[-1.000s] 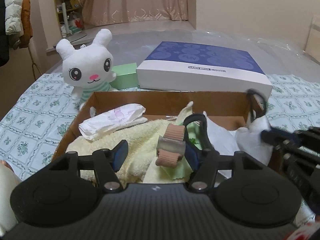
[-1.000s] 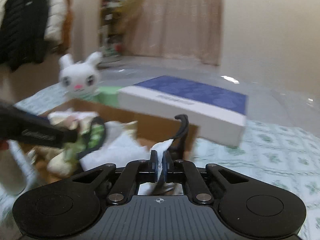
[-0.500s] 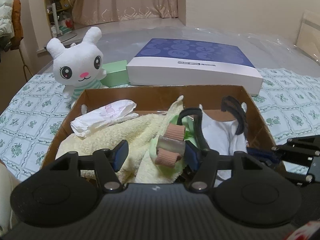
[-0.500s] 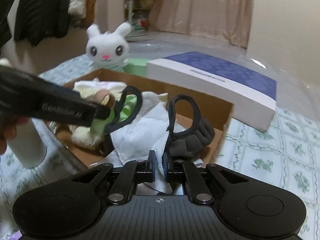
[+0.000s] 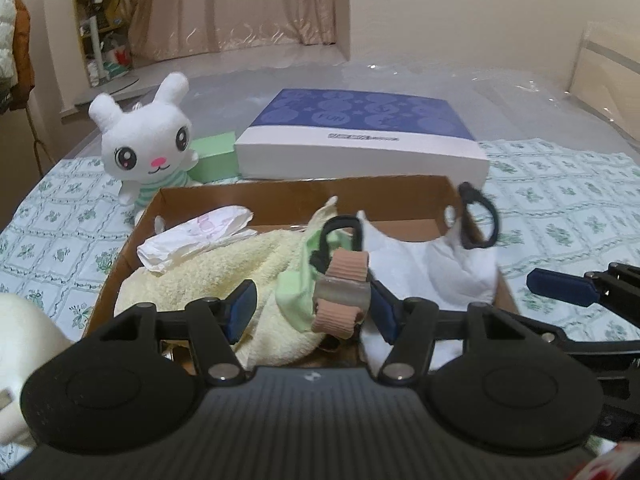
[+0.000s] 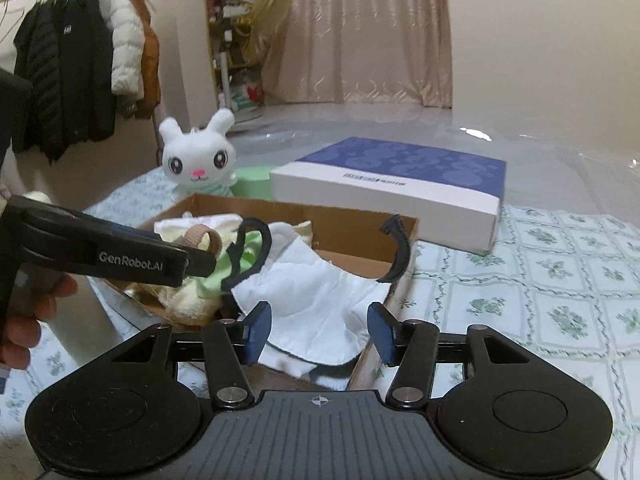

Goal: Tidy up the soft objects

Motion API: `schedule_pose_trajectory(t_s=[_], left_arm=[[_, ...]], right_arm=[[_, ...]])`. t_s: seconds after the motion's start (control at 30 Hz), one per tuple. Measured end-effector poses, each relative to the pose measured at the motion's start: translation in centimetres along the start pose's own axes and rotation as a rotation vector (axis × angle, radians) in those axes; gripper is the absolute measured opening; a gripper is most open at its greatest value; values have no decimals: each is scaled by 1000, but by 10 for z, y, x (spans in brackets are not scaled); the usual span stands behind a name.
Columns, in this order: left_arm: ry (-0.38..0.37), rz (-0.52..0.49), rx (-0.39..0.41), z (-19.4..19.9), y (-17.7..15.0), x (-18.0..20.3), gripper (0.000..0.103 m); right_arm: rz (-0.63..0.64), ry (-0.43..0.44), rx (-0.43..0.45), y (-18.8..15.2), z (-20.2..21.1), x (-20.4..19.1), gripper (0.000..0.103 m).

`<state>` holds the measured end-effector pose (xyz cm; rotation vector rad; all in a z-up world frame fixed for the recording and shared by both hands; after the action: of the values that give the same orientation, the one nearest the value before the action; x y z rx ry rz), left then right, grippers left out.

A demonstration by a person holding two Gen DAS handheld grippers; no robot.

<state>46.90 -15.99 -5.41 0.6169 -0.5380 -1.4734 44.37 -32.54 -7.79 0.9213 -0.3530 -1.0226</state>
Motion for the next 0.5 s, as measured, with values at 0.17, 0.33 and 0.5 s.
schedule_pose_trajectory(t_s=[0.17,0.33,0.5], left_arm=[[-27,-19,14,26,-8,5,59],[-68,-26,28,62,-20,2,59],[-122,-37,58,105,-38,-4,59]], right_arm=[[-57,-7,23,-4,34,-7,56],[-138,-3,49,-11,70,-17,58],[-232,-6,75,-21,108,-30,60]])
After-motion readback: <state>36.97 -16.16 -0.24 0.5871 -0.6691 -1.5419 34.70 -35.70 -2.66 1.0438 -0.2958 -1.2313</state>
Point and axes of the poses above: each gripper's, at about its wrist camera, not at the fingertips, and z roughly against the way its jaws point, x to its right, y to its top, the point moved 5 cm from there along -z, roughly the way its jaws point, and after that the axes turned 7 degrees about -x, right-handed, at the moved point
